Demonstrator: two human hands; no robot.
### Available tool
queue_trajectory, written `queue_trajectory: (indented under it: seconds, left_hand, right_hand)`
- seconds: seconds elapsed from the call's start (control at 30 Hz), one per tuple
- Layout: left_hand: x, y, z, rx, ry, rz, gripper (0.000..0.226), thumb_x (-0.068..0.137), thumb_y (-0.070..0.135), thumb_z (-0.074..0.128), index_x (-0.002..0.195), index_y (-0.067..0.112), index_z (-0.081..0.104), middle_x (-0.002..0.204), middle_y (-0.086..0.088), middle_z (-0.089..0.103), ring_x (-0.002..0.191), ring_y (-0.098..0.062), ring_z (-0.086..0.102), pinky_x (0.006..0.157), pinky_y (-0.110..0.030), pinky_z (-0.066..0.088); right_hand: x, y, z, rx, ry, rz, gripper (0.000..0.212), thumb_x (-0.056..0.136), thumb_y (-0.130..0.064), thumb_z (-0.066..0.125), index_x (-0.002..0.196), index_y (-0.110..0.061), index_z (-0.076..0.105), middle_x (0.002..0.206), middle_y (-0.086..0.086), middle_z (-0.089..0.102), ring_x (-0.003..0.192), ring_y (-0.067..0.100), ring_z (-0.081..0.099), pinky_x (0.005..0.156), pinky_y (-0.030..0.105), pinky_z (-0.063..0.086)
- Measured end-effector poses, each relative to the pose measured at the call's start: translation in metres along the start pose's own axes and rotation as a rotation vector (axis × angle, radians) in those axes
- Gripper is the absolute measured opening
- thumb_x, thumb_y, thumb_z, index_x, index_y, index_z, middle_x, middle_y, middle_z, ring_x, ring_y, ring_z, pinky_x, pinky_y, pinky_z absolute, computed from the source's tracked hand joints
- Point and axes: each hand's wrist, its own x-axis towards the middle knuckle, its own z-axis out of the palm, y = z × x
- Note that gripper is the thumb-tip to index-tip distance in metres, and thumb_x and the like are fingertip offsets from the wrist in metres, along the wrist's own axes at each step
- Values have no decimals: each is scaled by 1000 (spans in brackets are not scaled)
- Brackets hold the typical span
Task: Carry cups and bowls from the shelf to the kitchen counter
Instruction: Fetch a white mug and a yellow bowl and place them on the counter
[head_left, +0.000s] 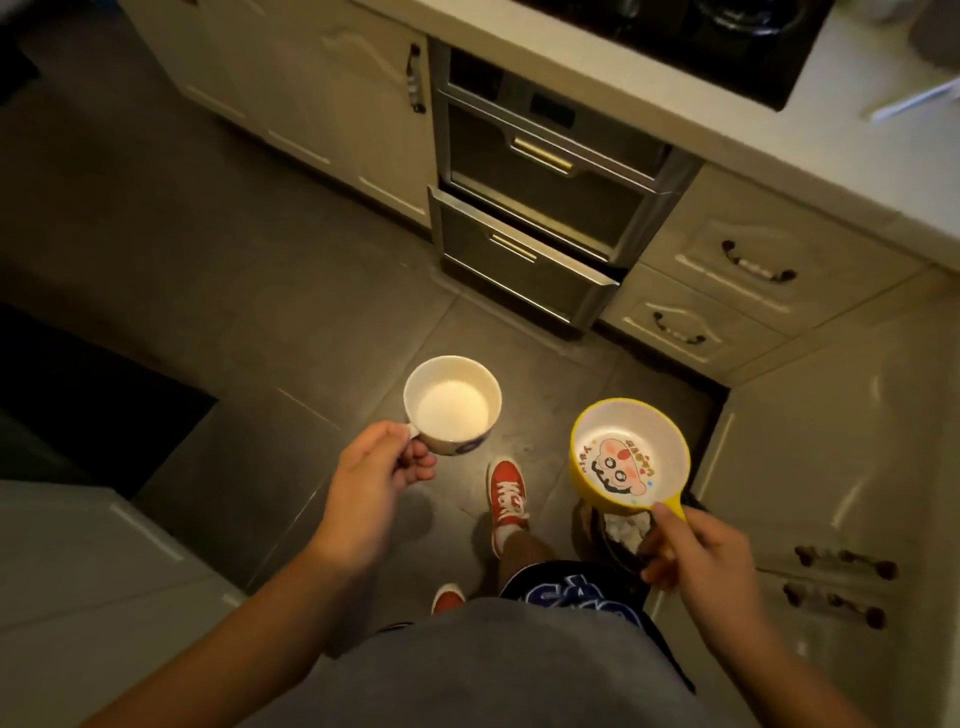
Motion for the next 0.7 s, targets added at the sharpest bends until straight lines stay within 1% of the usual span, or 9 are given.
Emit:
queue_trajectory:
  seconds: [0.07,0.13,0.17,0.23,0.33,0.43,0.53,0.63,0.7]
  left_hand:
    - [28,14,15,-36,40,-9,31,100,9,42,75,2,58,64,-6,62,64,-17,63,63,-28,57]
    - [49,27,22,-33,98,-11,28,100,5,41,78,-2,56,61,-4,63,62,-16,64,60,-25,58]
    - [57,33,23,-29,127,-8,26,99,4,42,79,-3,57,60,-3,64,61,-15,65,59,-24,58]
    - [68,45,20,-92,194,-16,26,98,6,43,79,-2,59,61,-5,65,60,-15,65,57,-24,58]
    - [82,61,6,-160,317,1,28,98,9,44,76,2,61,63,-7,65,61,-16,64,56,-24,57]
    - [94,71,-17,-191,431,25,33,97,12,45,71,9,65,64,-6,65,63,-17,65,56,-24,55]
    - [106,79,-44,-211,513,34,42,97,17,44,63,22,67,65,-1,65,69,-15,66,65,-29,54]
    - [124,89,-71,-236,604,16,45,99,18,42,61,23,66,66,0,65,71,-15,66,71,-33,53]
    - [142,98,-91,-251,667,7,45,100,20,42,62,22,66,66,0,66,71,-15,65,71,-33,54]
  right_hand:
    - [37,-13,3,-13,-39,-2,38,93,-24,60,58,-11,65,52,11,64,39,19,58,40,28,44]
    - [75,-32,9,-64,-89,-26,37,92,-29,61,59,-12,65,49,11,63,39,17,58,40,25,44]
    - [93,-44,14,-85,-121,-40,35,91,-30,61,61,-13,65,49,12,63,39,16,59,40,25,44]
    - [128,-67,28,-102,-189,-52,34,92,-28,61,63,-11,64,48,9,62,39,16,59,40,25,44]
    - [172,-107,59,-98,-305,-61,37,92,-29,61,61,-9,64,51,7,63,41,20,60,38,29,43]
    - [207,-150,103,-139,-452,-122,35,93,-31,59,64,-12,66,61,12,66,44,21,62,42,28,45]
    - [238,-191,159,-167,-550,-194,36,92,-31,61,64,-9,66,58,16,66,43,23,62,47,32,47]
    - [264,-229,222,-185,-640,-261,36,92,-30,61,62,-10,66,56,12,65,41,22,63,48,32,47]
    - [279,-253,264,-205,-688,-303,36,92,-31,60,63,-11,66,54,8,64,40,22,63,47,30,47]
